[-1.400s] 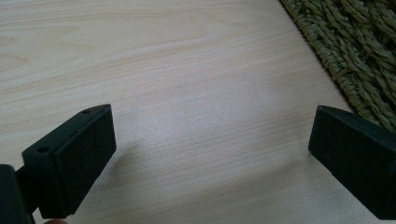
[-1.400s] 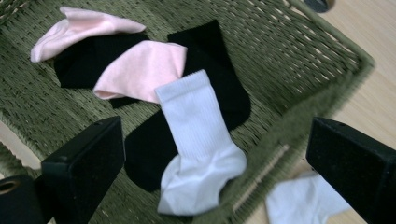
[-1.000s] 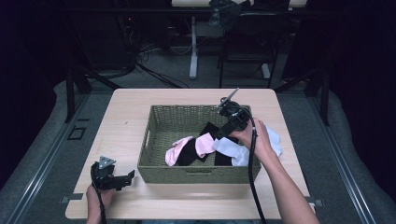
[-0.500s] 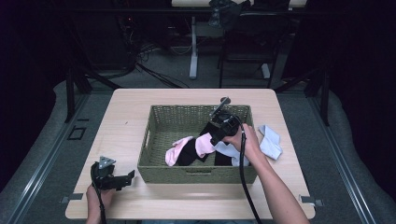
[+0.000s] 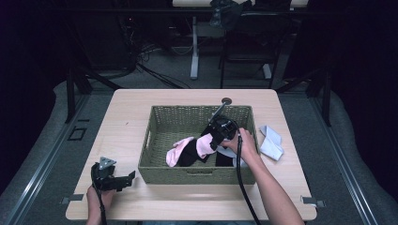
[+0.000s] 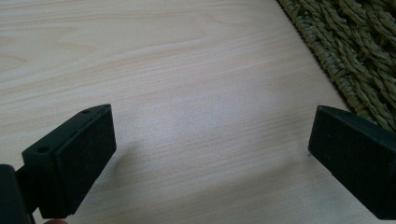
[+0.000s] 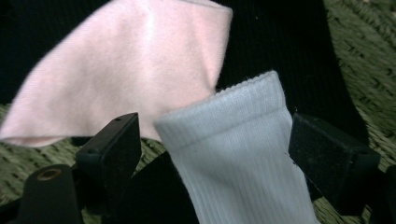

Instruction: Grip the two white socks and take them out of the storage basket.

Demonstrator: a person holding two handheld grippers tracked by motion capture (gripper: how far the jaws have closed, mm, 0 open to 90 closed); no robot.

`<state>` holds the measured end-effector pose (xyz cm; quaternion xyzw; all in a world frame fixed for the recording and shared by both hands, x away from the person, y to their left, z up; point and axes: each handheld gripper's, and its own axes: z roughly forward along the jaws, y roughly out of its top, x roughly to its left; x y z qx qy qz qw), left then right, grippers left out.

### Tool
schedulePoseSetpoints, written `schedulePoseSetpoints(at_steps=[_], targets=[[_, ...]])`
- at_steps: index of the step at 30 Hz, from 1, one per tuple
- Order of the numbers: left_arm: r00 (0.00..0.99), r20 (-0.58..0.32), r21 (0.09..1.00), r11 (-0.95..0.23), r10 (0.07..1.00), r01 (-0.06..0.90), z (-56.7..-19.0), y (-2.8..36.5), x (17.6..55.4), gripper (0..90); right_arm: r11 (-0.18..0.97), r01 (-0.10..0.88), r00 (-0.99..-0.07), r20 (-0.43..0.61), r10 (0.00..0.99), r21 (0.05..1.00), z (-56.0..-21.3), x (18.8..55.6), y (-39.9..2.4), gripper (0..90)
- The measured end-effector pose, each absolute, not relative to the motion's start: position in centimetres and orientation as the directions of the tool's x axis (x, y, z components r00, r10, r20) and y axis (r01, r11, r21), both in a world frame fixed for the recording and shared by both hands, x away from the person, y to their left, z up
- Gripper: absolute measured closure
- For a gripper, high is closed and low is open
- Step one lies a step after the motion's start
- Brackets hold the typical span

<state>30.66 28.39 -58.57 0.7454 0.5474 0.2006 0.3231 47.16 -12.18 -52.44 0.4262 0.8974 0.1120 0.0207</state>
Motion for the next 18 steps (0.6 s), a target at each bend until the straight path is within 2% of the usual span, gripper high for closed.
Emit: schedulePoseSetpoints(at_steps=[4, 5, 12, 13, 14, 16, 17, 18], targets=[[0.318, -0.056, 0.710, -0.186, 0.946, 0.679, -58.7, 28.4, 30.7, 0.8, 0.622, 0.760, -0.639, 0.040, 0.768, 0.187, -52.9, 47.3, -11.8, 28.4], [0.318, -0.056, 0.710, -0.186, 0.946, 0.679, -58.7, 28.4, 30.7, 0.8, 0.622, 0.760, -0.639, 0.040, 0.768, 0.187, -52.9, 47.3, -11.8, 28.4], [0.320, -0.058, 0.706, -0.188, 0.946, 0.683, -58.6, 28.4, 30.7, 0.8, 0.621, 0.762, -0.634, 0.016, 0.773, 0.181, -52.8, 47.2, -11.8, 66.8], [0.320, -0.058, 0.706, -0.188, 0.946, 0.683, -58.6, 28.4, 30.7, 0.8, 0.621, 0.762, -0.634, 0.016, 0.773, 0.181, -52.8, 47.2, -11.8, 66.8], [0.318, -0.055, 0.711, -0.187, 0.946, 0.678, -58.6, 28.4, 30.7, 0.8, 0.604, 0.770, -0.621, 0.026, 0.784, 0.206, -52.7, 47.1, -11.9, 72.7], [0.319, -0.055, 0.710, -0.187, 0.946, 0.678, -58.6, 28.4, 30.7, 0.8, 0.614, 0.765, -0.629, 0.021, 0.777, 0.192, -52.3, 47.0, -12.2, 75.1], [0.318, -0.056, 0.711, -0.186, 0.946, 0.679, -58.7, 28.4, 30.7, 0.8, 0.585, 0.777, -0.608, 0.032, 0.794, 0.232, -52.4, 46.8, -12.2, 75.5], [0.317, -0.057, 0.710, -0.185, 0.947, 0.679, -58.7, 28.4, 30.7, 0.9, 0.605, 0.768, -0.623, 0.024, 0.782, 0.212, -52.0, 46.9, -12.4, 75.6]])
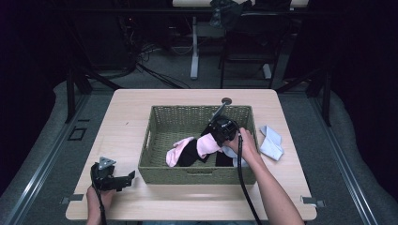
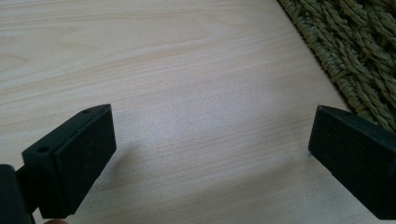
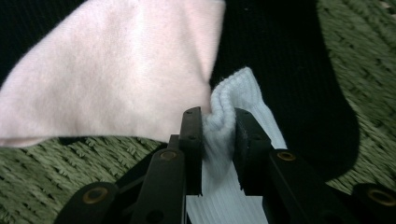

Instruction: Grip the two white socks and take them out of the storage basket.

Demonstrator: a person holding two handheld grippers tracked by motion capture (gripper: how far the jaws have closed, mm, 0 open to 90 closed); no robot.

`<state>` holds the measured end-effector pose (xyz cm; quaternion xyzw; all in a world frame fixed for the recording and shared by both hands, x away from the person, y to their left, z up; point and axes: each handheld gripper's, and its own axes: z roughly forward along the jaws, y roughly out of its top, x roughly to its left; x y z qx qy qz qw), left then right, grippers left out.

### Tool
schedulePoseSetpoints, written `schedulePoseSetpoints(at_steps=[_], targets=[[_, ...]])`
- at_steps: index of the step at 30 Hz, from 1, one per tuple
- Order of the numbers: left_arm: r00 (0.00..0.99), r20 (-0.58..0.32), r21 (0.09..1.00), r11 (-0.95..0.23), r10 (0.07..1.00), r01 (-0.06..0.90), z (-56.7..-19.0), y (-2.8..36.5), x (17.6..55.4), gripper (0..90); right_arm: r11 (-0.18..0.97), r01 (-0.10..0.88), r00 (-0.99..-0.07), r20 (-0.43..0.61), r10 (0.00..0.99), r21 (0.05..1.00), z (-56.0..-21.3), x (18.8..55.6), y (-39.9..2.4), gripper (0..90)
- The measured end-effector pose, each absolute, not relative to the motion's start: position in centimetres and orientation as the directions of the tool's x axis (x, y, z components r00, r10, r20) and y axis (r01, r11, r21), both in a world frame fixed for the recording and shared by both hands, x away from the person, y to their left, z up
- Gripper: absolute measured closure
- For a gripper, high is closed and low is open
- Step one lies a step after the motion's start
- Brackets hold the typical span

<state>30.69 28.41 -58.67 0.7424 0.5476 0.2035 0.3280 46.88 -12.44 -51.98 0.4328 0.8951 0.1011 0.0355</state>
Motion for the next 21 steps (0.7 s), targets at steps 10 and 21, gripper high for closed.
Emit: schedulePoseSetpoints(at_steps=[10, 21], targets=[[0.319, -0.055, 0.703, -0.190, 0.946, 0.685, -58.5, 28.4, 30.6, 0.9, 0.599, 0.757, -0.628, 0.039, 0.777, 0.260, -49.1, 46.0, -13.5, 75.7], [0.315, -0.059, 0.705, -0.184, 0.947, 0.685, -58.5, 28.4, 30.6, 0.8, 0.586, 0.750, -0.625, 0.040, 0.779, 0.305, -44.1, 45.6, -15.2, 77.0]])
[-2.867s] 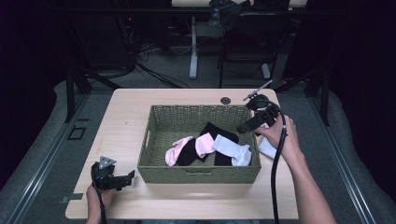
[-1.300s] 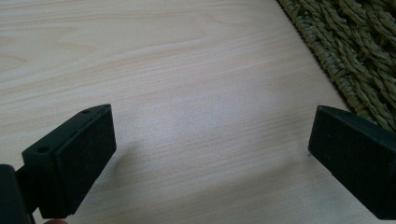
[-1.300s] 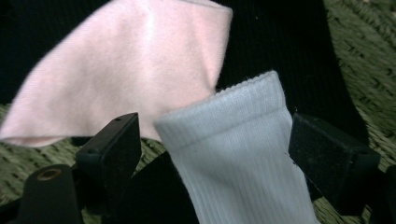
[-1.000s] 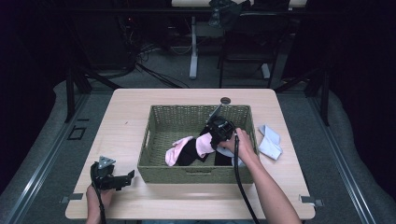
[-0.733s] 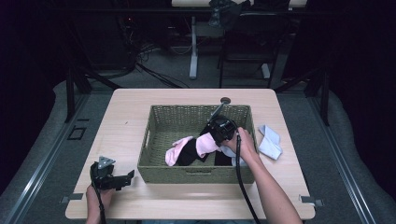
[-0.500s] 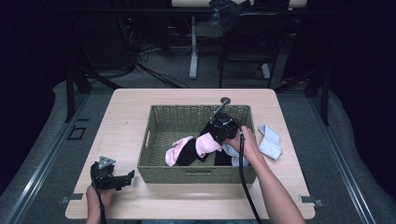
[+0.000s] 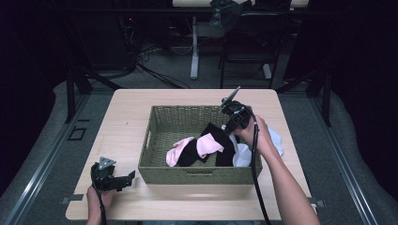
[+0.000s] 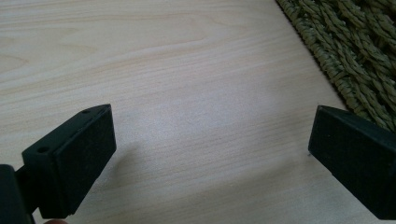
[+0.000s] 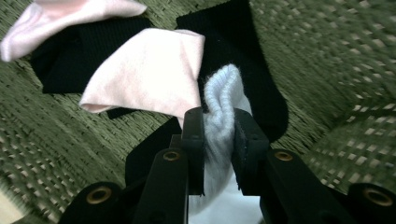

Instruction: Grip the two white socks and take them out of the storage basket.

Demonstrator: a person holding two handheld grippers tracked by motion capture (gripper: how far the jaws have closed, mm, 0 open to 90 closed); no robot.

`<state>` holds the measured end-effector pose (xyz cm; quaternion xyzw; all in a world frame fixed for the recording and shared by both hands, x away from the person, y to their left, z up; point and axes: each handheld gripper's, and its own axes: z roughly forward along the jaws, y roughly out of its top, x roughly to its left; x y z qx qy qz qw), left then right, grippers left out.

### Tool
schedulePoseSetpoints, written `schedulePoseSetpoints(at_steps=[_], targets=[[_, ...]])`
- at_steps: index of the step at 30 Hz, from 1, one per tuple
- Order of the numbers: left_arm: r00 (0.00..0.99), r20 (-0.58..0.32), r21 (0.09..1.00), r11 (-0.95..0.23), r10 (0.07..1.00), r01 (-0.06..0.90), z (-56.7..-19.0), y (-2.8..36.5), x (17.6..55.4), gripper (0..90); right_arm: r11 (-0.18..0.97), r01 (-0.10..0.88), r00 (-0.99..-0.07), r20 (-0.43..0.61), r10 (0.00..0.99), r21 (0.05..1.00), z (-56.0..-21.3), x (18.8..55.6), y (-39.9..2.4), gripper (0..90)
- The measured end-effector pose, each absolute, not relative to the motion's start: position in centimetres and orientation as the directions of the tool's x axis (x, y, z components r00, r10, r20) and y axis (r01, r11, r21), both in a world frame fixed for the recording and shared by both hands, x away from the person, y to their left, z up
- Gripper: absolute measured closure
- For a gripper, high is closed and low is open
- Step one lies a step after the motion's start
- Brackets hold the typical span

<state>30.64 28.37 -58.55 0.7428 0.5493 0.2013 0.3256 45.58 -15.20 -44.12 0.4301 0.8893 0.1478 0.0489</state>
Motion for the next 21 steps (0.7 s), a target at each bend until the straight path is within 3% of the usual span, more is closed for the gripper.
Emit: schedulePoseSetpoints(at_steps=[21], targets=[[0.323, -0.055, 0.706, -0.192, 0.945, 0.681, -58.7, 28.2, 30.7, 0.8, 0.581, 0.735, -0.627, 0.025, 0.779, 0.349, -38.3, 45.6, -15.8, 77.5]])
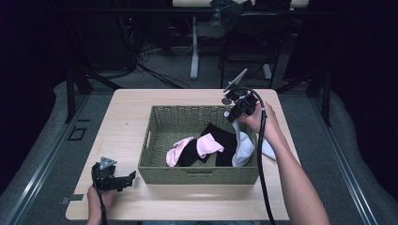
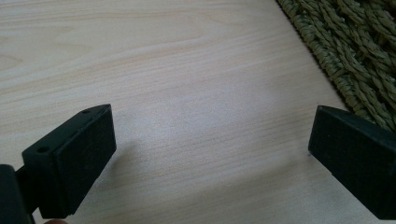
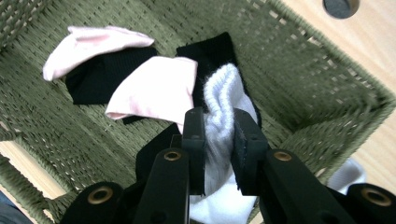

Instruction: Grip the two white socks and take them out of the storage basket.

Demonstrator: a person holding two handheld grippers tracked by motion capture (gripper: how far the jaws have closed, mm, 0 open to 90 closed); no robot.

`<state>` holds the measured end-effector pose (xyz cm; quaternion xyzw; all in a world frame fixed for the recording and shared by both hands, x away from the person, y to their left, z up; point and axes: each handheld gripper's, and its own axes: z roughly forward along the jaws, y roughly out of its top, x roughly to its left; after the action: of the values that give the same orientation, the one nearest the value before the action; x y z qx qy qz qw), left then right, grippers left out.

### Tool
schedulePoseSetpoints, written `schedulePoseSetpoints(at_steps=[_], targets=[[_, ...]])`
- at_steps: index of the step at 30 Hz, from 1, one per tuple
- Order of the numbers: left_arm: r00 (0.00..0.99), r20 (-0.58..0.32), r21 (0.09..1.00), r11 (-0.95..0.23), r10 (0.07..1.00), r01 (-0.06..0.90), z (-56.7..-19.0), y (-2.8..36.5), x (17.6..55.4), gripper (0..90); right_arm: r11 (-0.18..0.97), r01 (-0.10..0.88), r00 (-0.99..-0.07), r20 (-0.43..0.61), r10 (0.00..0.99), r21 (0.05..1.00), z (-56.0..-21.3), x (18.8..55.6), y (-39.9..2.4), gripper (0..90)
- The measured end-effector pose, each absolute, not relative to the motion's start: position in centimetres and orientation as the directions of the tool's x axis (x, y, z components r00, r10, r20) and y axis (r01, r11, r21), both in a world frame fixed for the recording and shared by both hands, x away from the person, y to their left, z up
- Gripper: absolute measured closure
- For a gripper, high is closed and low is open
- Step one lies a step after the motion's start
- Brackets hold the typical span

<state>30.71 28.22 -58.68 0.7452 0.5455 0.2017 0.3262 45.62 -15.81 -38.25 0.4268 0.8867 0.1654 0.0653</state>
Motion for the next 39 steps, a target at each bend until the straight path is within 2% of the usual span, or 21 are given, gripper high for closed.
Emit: schedulePoseSetpoints(at_steps=[11, 25, 39], targets=[[0.324, -0.058, 0.703, -0.192, 0.944, 0.684, -58.8, 28.2, 30.7, 0.8, 0.581, 0.742, -0.624, 0.025, 0.781, 0.334, -35.5, 46.8, -15.3, 77.5], [0.325, -0.060, 0.704, -0.191, 0.944, 0.684, -58.8, 28.2, 30.7, 0.8, 0.597, 0.762, -0.623, 0.031, 0.782, 0.249, -32.2, 48.6, -13.8, 77.7], [0.323, -0.063, 0.701, -0.188, 0.944, 0.687, -58.8, 28.2, 30.7, 0.8, 0.583, 0.765, -0.610, 0.017, 0.793, 0.274, -28.5, 49.3, -13.4, 77.6]])
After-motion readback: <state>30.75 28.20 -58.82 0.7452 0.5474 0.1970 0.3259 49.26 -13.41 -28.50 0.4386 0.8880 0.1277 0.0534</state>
